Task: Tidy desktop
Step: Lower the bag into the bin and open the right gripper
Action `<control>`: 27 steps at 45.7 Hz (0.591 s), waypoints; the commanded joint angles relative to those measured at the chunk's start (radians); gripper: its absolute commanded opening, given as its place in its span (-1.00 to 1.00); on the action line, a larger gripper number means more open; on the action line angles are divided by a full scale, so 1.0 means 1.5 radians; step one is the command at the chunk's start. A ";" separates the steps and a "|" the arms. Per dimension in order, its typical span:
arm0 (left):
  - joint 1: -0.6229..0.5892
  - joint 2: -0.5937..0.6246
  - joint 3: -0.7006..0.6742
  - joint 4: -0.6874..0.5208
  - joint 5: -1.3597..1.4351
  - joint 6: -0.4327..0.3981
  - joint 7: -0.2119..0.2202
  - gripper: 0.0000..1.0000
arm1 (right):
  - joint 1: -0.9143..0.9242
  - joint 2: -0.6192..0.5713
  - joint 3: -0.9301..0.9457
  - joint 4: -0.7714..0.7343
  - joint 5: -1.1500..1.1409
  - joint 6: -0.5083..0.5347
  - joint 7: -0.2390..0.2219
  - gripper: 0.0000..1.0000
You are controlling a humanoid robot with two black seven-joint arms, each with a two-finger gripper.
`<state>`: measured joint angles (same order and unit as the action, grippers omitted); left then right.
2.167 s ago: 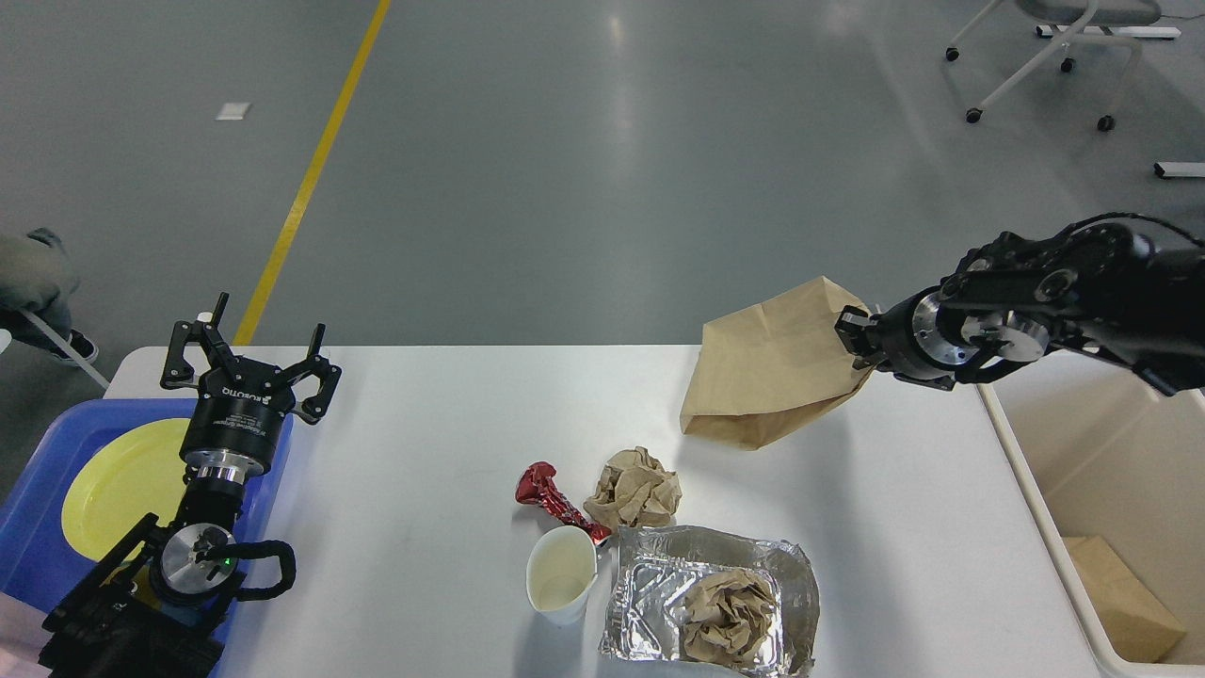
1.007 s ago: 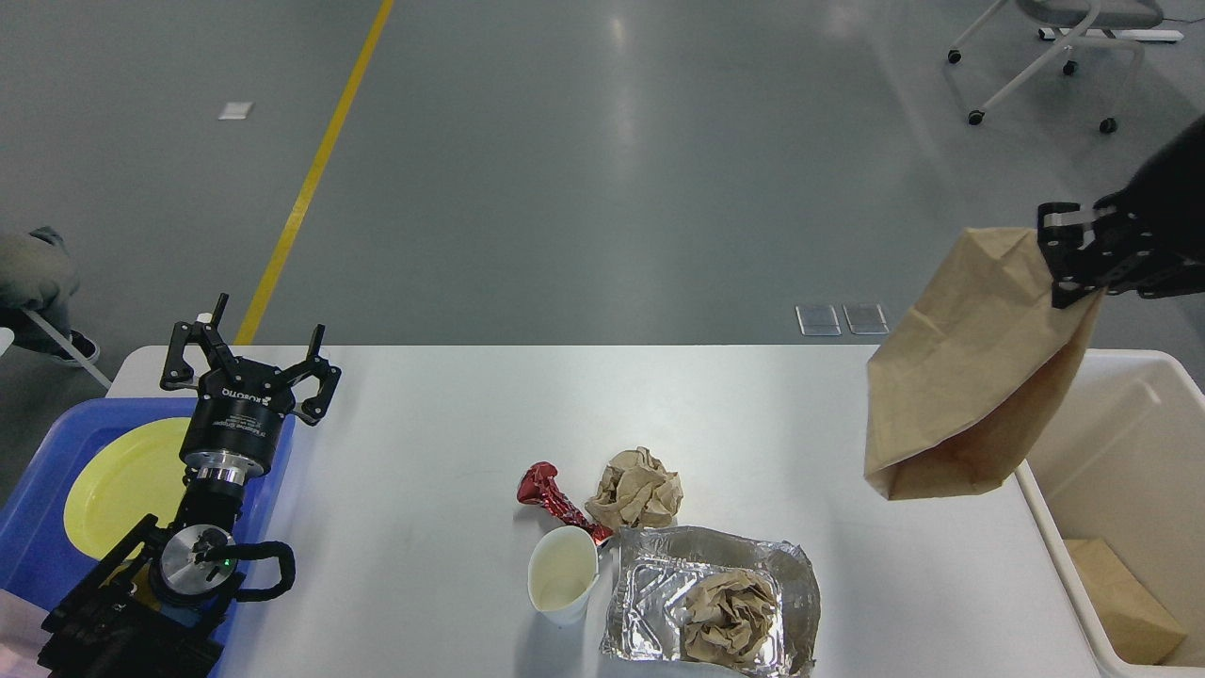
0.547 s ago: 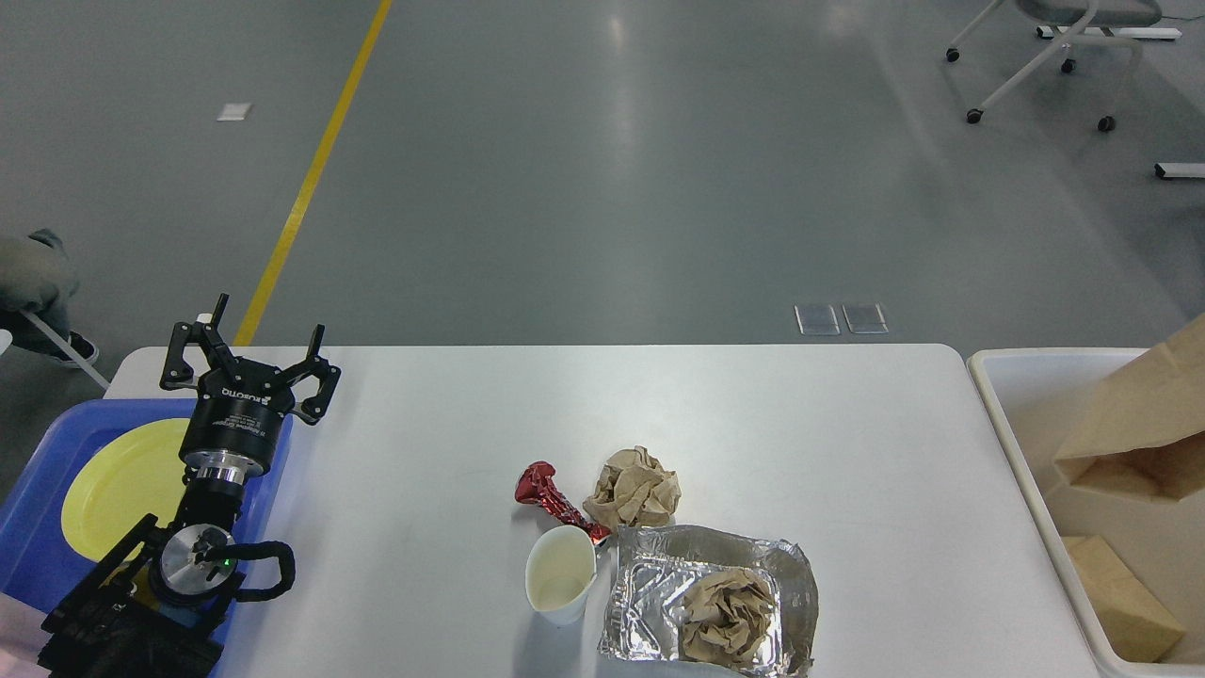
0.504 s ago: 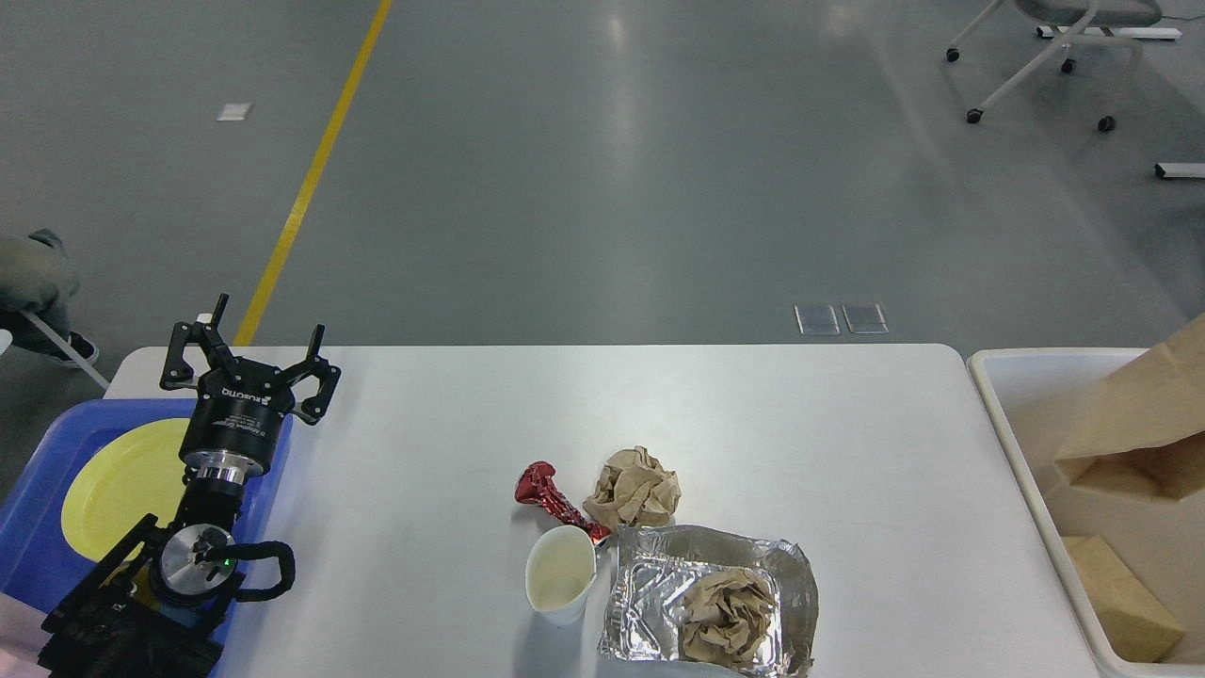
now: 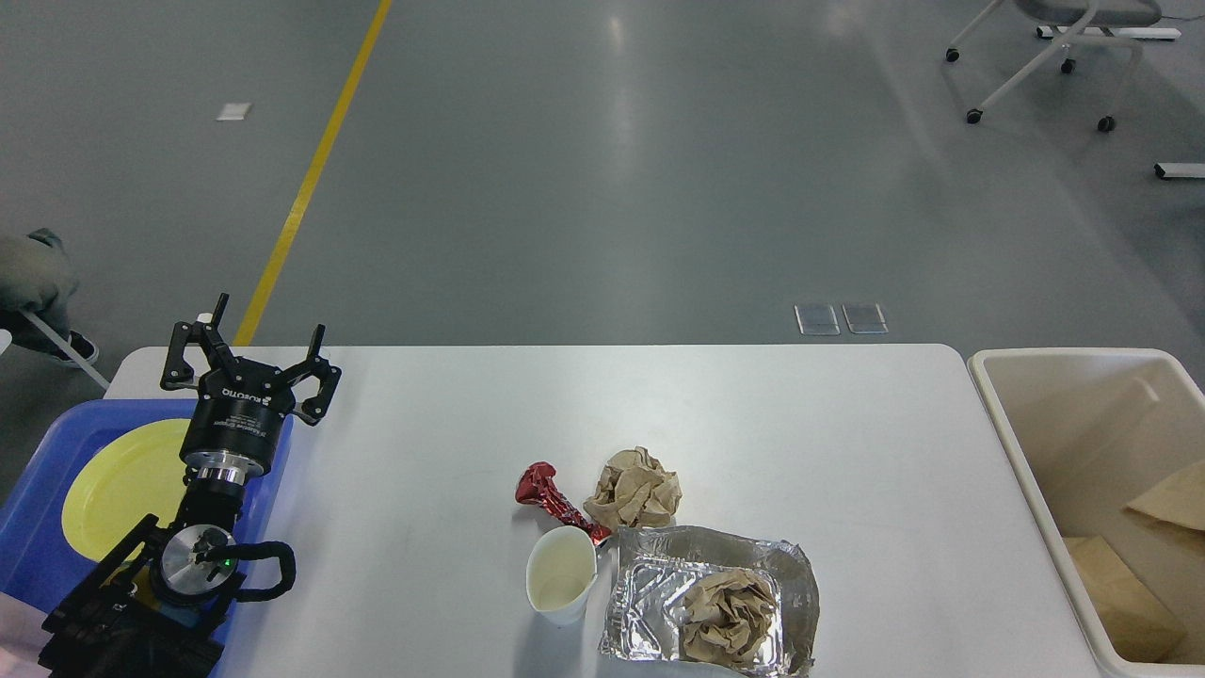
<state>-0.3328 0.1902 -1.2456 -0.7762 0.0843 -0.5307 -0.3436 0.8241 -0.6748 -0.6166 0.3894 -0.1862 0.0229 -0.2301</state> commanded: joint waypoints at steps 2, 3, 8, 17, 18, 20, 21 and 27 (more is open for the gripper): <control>0.000 0.000 0.000 0.000 0.000 0.000 -0.001 0.98 | -0.114 0.093 0.063 -0.122 0.001 -0.010 0.000 -1.00; 0.000 0.000 0.000 0.000 0.000 0.000 0.000 0.98 | -0.124 0.102 0.066 -0.125 0.001 -0.013 0.000 -1.00; 0.000 0.000 0.000 0.000 0.000 0.000 0.000 0.98 | -0.148 0.125 0.068 -0.123 0.004 -0.058 0.000 -1.00; 0.000 0.000 -0.001 0.000 0.000 0.000 0.000 0.98 | -0.155 0.177 0.067 -0.125 0.004 -0.075 -0.001 -1.00; 0.000 0.000 0.000 0.000 0.000 0.000 0.000 0.98 | -0.155 0.183 0.067 -0.126 0.004 -0.075 -0.001 -1.00; 0.000 0.000 0.000 0.000 0.000 0.000 0.000 0.98 | -0.158 0.194 0.066 -0.129 0.004 -0.075 -0.002 -1.00; 0.000 0.000 0.000 0.000 0.000 0.000 -0.001 0.98 | -0.158 0.200 0.066 -0.130 0.004 -0.076 -0.002 -1.00; 0.000 0.000 0.000 0.000 0.000 0.000 0.000 0.98 | -0.162 0.224 0.064 -0.132 0.003 -0.076 -0.002 -1.00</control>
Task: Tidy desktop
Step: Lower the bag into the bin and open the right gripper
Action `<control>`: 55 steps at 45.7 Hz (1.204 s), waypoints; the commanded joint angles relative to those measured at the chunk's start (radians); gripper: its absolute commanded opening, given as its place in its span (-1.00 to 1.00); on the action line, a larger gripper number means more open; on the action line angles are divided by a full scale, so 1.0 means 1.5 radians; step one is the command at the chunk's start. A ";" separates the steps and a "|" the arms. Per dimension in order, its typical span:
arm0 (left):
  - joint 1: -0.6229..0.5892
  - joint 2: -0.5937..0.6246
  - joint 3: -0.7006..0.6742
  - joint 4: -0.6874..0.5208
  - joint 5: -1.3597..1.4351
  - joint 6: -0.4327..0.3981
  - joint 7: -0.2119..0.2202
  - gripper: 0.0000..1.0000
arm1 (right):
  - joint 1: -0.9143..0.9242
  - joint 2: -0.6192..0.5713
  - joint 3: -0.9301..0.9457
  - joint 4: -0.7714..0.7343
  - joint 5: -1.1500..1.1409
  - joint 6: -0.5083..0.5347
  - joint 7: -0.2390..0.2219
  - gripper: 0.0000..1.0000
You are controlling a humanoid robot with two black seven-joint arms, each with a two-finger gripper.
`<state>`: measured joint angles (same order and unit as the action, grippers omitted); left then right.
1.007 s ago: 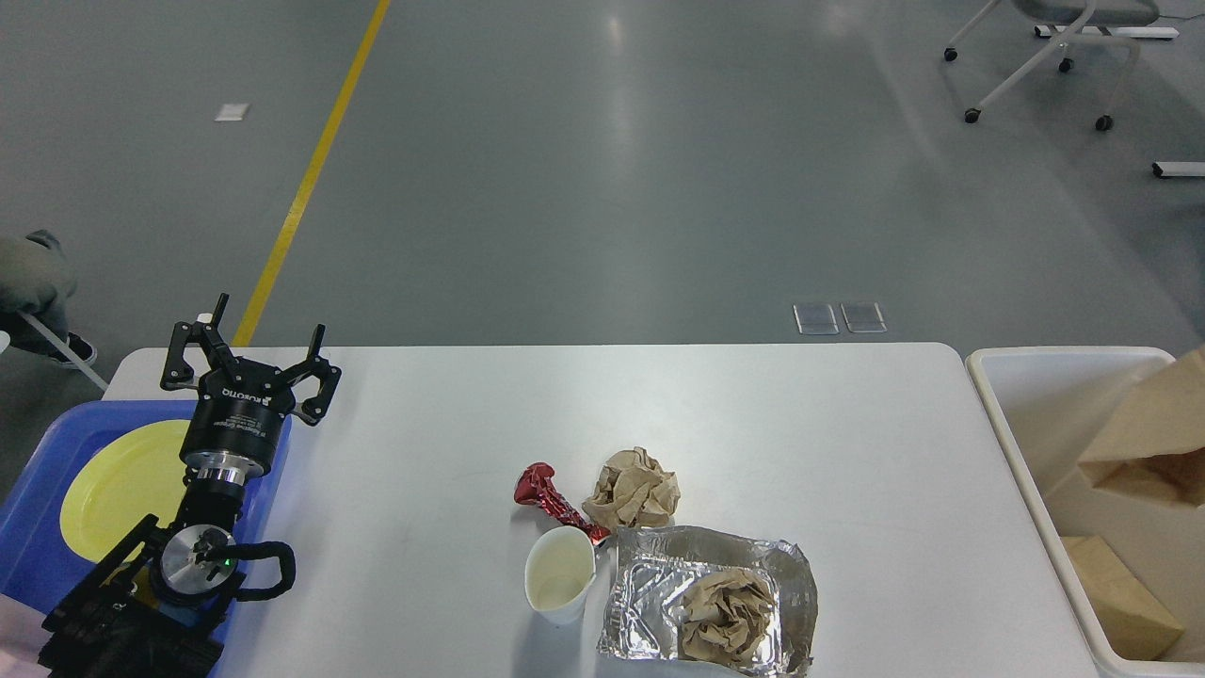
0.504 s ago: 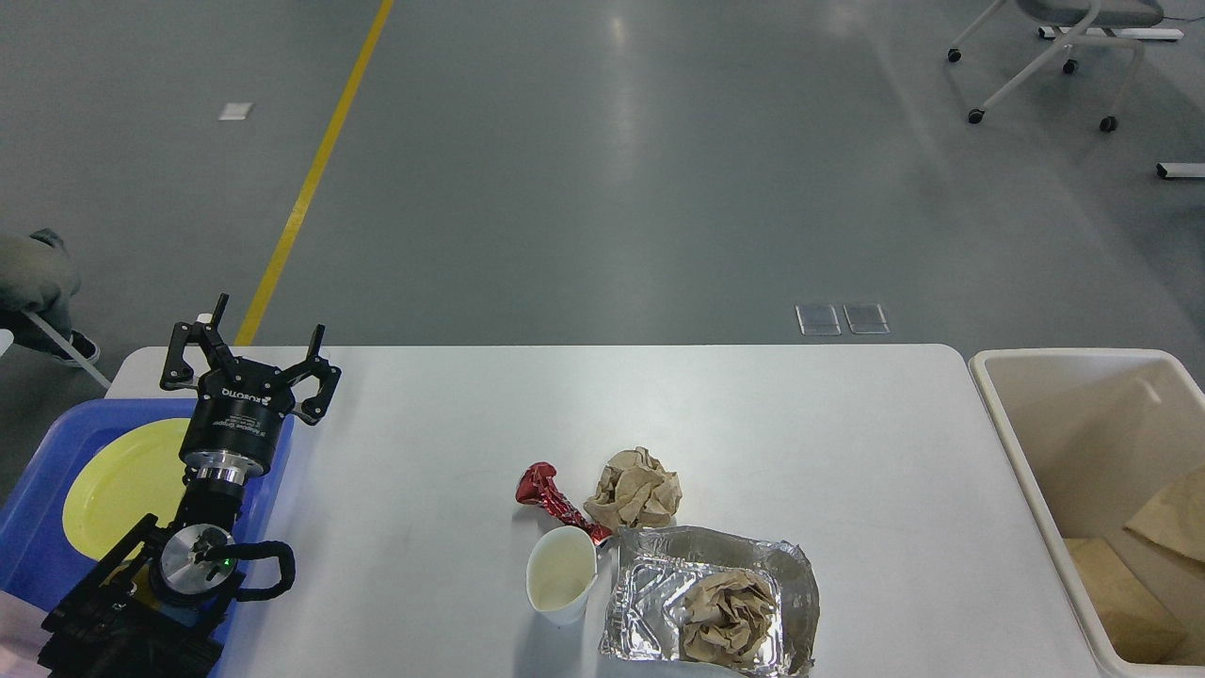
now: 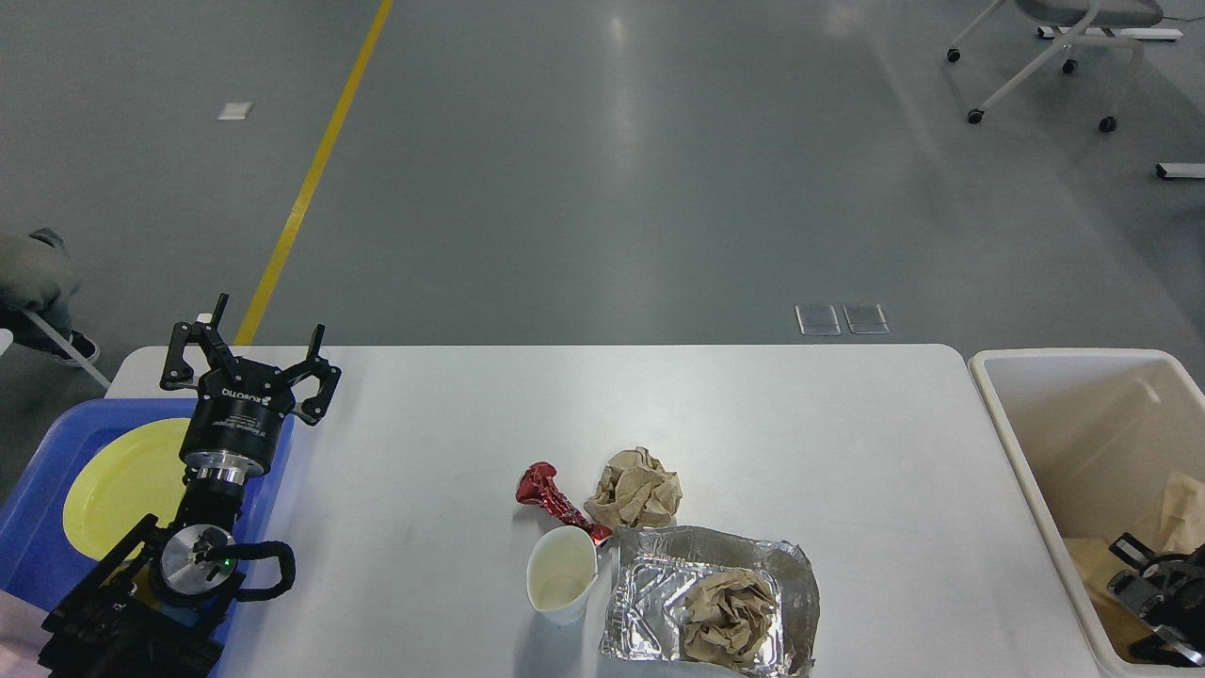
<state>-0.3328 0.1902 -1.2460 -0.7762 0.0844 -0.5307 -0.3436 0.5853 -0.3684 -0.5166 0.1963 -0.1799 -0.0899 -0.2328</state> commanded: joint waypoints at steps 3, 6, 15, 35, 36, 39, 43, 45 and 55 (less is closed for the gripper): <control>0.000 0.000 0.000 0.000 0.000 0.000 0.000 0.98 | -0.003 0.024 -0.002 -0.003 -0.001 -0.002 -0.003 -1.00; 0.000 0.000 0.000 0.000 0.000 0.000 0.000 0.98 | -0.003 0.023 -0.004 -0.004 -0.001 -0.007 -0.005 -1.00; 0.000 0.000 0.000 0.000 0.000 0.000 0.000 0.98 | -0.002 0.016 -0.008 -0.003 0.000 -0.016 -0.004 -1.00; 0.000 0.000 -0.001 0.000 0.000 0.000 0.000 0.98 | 0.001 0.014 -0.005 0.009 -0.001 -0.154 -0.002 1.00; 0.000 0.000 0.000 0.000 0.000 0.000 0.000 0.98 | 0.001 0.013 -0.005 0.009 -0.001 -0.153 -0.002 1.00; 0.000 0.000 0.000 0.000 0.000 0.000 -0.001 0.98 | 0.007 0.008 -0.003 0.016 -0.003 -0.151 -0.002 1.00; 0.000 0.000 0.000 0.000 0.000 0.000 0.000 0.98 | 0.069 -0.053 -0.009 0.107 -0.014 -0.099 -0.007 1.00; -0.001 0.000 0.000 0.000 0.000 0.000 0.000 0.98 | 0.105 -0.083 -0.014 0.151 -0.020 -0.072 -0.008 1.00; -0.001 0.000 0.000 0.000 0.000 0.000 0.000 0.98 | 0.308 -0.152 -0.125 0.267 -0.093 0.104 -0.028 1.00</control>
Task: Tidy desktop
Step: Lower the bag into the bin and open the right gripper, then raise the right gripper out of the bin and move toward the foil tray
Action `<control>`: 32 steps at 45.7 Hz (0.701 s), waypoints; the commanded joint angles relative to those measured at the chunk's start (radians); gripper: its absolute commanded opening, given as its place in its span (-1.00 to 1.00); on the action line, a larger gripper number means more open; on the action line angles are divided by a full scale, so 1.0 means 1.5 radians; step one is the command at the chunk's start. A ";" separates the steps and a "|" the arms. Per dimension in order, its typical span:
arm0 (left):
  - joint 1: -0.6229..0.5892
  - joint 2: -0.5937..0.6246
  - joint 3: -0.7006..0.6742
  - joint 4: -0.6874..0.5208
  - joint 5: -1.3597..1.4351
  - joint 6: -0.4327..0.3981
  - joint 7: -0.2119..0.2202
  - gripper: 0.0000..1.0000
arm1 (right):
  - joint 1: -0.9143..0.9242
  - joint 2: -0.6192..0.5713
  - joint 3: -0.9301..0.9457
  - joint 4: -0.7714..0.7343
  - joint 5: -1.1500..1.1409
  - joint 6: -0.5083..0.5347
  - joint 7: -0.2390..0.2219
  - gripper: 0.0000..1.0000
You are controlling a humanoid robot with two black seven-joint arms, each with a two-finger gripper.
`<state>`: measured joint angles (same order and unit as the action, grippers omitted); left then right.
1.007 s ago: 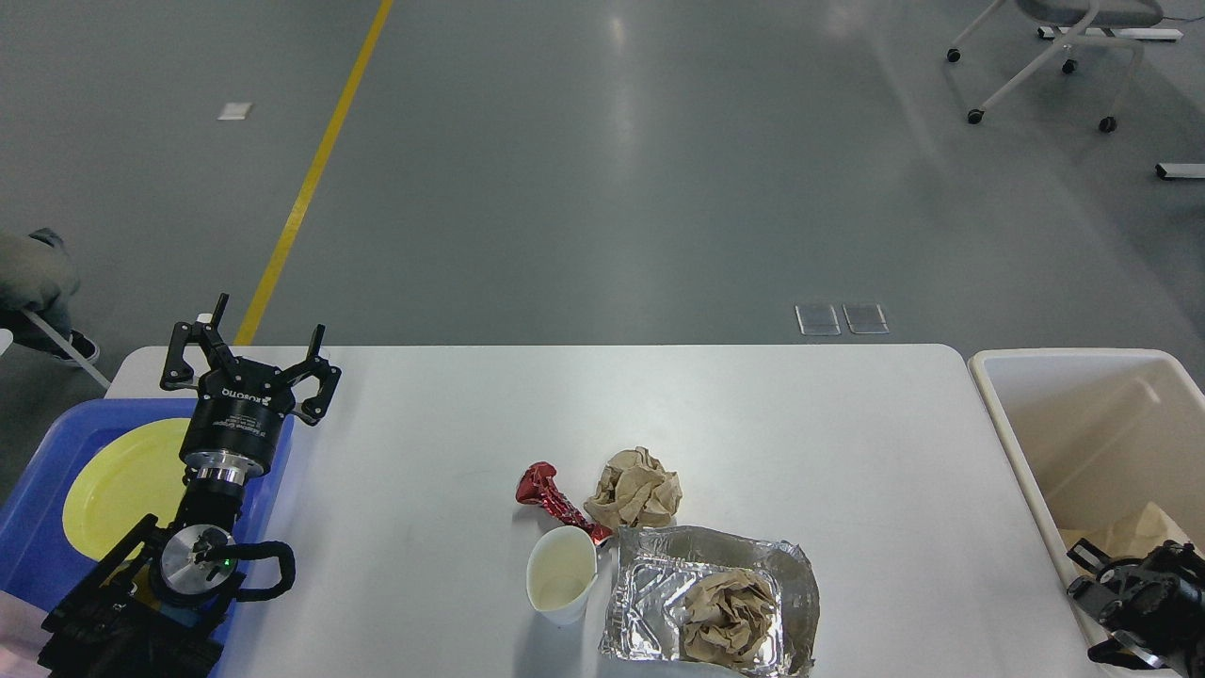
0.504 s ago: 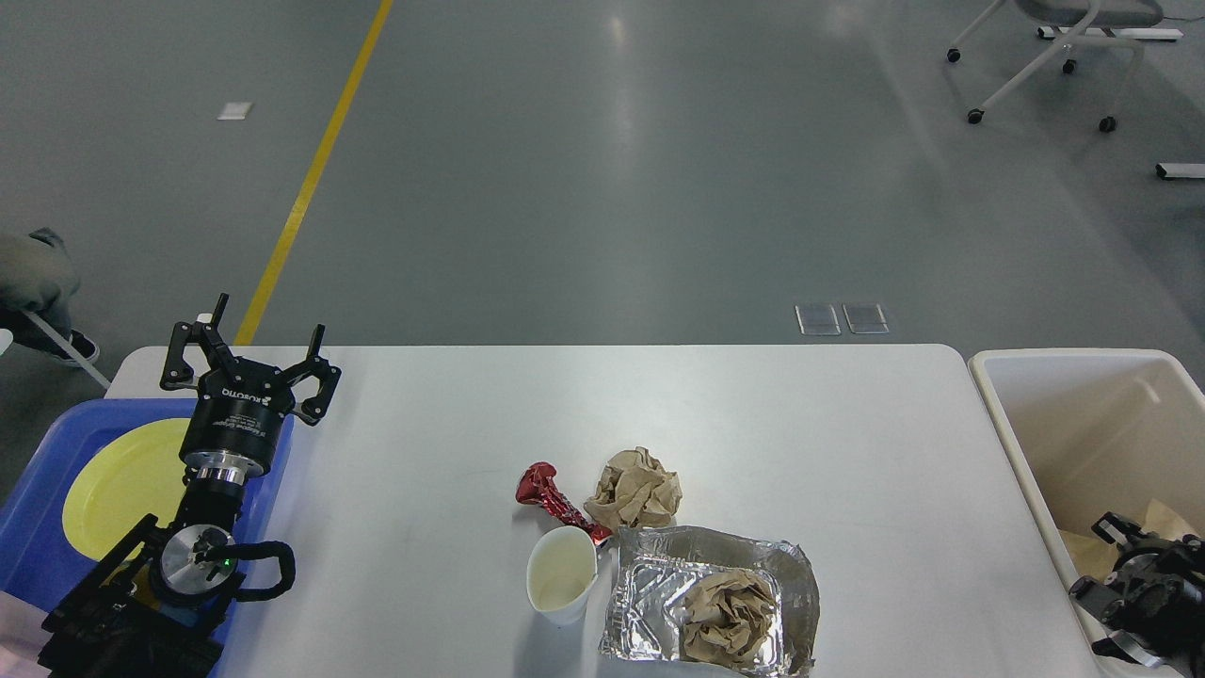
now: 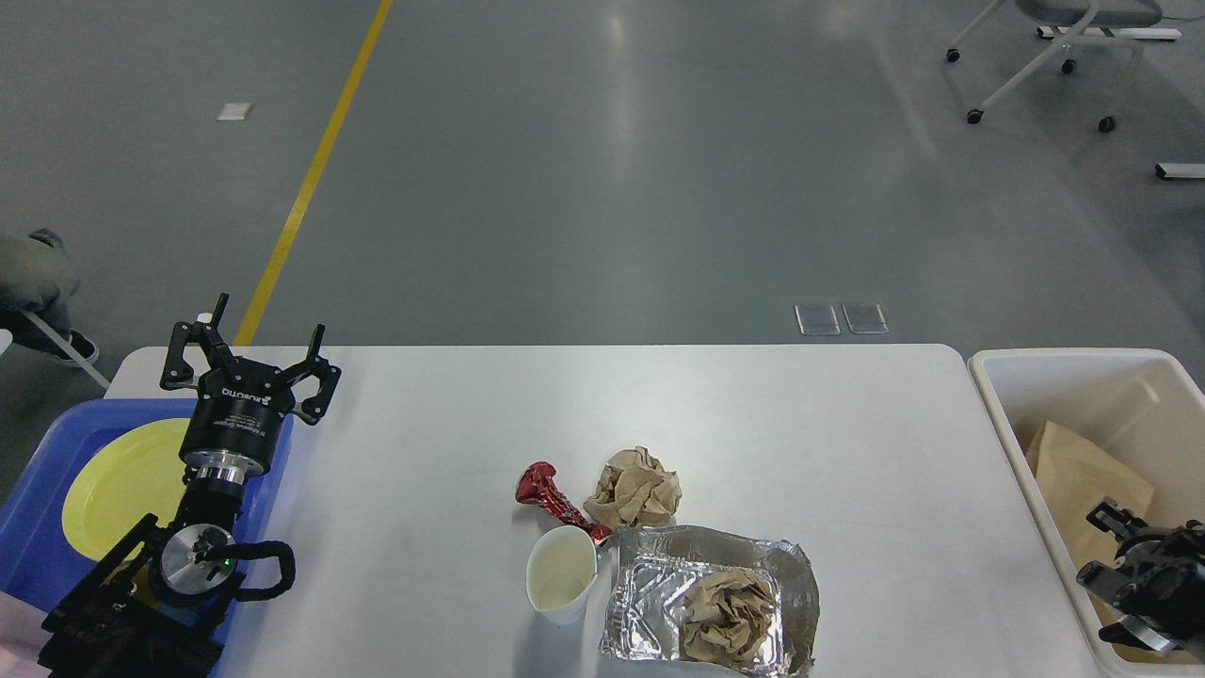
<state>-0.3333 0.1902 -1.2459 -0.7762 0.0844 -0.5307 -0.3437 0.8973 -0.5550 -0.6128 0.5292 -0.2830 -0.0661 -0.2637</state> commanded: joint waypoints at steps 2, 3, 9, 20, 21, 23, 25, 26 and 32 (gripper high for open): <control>0.000 0.000 0.000 0.000 0.000 0.000 0.000 0.98 | 0.145 -0.032 -0.088 0.065 -0.024 0.130 -0.007 1.00; -0.001 0.000 -0.001 0.000 0.000 0.000 0.000 0.98 | 0.170 -0.033 -0.104 0.075 -0.024 0.153 -0.007 1.00; -0.001 0.000 0.000 0.000 0.000 0.000 0.000 0.98 | 0.338 -0.023 -0.208 0.122 -0.021 0.286 -0.006 1.00; -0.001 0.000 0.000 0.000 0.000 0.000 0.000 0.98 | 0.581 0.058 -0.289 0.235 -0.017 0.490 -0.006 1.00; 0.000 0.000 0.000 0.000 0.000 0.000 0.000 0.98 | 0.599 0.066 -0.292 0.245 -0.016 0.510 -0.006 1.00; -0.001 0.000 0.000 0.000 0.000 0.000 0.000 0.98 | 0.634 0.083 -0.293 0.268 -0.016 0.551 -0.006 1.00; 0.000 0.000 0.000 0.000 0.000 0.000 0.000 0.98 | 0.670 0.102 -0.294 0.294 -0.015 0.595 -0.006 1.00; 0.000 0.000 0.000 0.000 0.000 0.000 0.000 0.98 | 0.689 0.111 -0.295 0.308 -0.015 0.617 -0.006 1.00; 0.000 0.000 0.000 0.000 0.000 0.000 0.000 0.98 | 0.791 0.123 -0.299 0.387 0.024 0.684 -0.005 1.00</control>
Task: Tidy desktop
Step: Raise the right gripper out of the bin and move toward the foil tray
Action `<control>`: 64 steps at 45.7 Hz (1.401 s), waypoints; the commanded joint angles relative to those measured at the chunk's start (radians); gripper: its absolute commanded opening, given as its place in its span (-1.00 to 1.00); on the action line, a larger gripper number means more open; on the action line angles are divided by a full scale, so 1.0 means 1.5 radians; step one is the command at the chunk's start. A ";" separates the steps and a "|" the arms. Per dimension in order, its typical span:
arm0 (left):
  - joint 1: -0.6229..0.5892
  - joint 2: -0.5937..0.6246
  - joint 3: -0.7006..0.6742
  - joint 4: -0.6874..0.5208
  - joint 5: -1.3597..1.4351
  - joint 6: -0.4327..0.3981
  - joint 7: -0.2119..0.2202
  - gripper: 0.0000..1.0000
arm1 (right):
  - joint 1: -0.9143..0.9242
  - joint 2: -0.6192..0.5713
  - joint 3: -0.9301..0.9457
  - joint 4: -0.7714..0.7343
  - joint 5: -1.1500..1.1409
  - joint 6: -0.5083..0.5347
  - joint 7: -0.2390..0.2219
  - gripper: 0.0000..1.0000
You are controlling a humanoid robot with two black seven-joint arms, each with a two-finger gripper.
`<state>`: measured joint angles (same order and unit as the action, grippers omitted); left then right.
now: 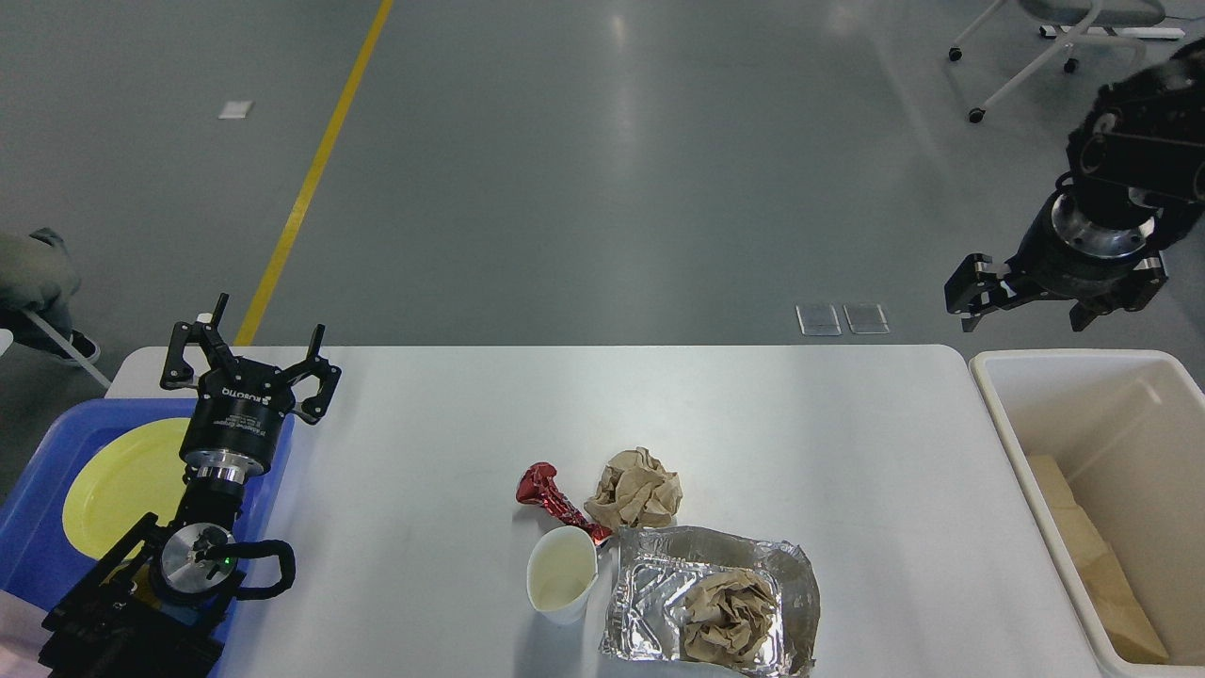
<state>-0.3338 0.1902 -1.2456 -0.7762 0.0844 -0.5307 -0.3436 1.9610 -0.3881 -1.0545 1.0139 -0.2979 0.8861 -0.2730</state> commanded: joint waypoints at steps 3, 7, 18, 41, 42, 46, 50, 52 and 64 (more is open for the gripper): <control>0.000 0.000 0.000 0.000 0.000 0.000 -0.001 0.98 | 0.144 0.009 -0.016 0.110 0.085 0.049 0.001 1.00; 0.001 0.000 0.000 0.000 0.000 0.000 -0.001 0.98 | 0.246 0.010 -0.031 0.190 0.161 0.049 0.001 1.00; 0.001 0.000 0.000 0.000 0.000 0.000 -0.001 0.98 | 0.409 0.047 -0.035 0.343 0.265 0.049 0.004 1.00; 0.000 0.000 0.000 0.000 0.000 0.000 0.000 0.98 | 0.434 0.077 -0.045 0.354 0.308 0.049 0.005 1.00; 0.000 0.000 0.000 0.000 0.000 0.000 0.000 0.98 | 0.432 0.079 -0.044 0.354 0.308 0.049 0.005 1.00; 0.000 0.000 0.000 0.000 0.000 0.000 0.000 0.98 | 0.406 0.084 -0.044 0.351 0.307 0.047 0.005 1.00; 0.000 0.000 0.000 0.000 0.000 0.000 0.000 0.98 | 0.375 0.086 -0.043 0.351 0.306 0.031 0.004 1.00; 0.000 0.000 0.000 0.000 0.000 0.000 0.000 0.98 | 0.359 0.089 -0.043 0.351 0.306 0.026 0.004 1.00; 0.000 0.000 0.000 0.000 0.000 0.000 0.000 0.98 | 0.264 0.102 -0.043 0.351 0.301 -0.034 0.004 1.00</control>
<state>-0.3347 0.1902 -1.2455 -0.7762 0.0843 -0.5308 -0.3435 2.4115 -0.2395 -1.1181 1.5386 0.1566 0.8775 -0.2670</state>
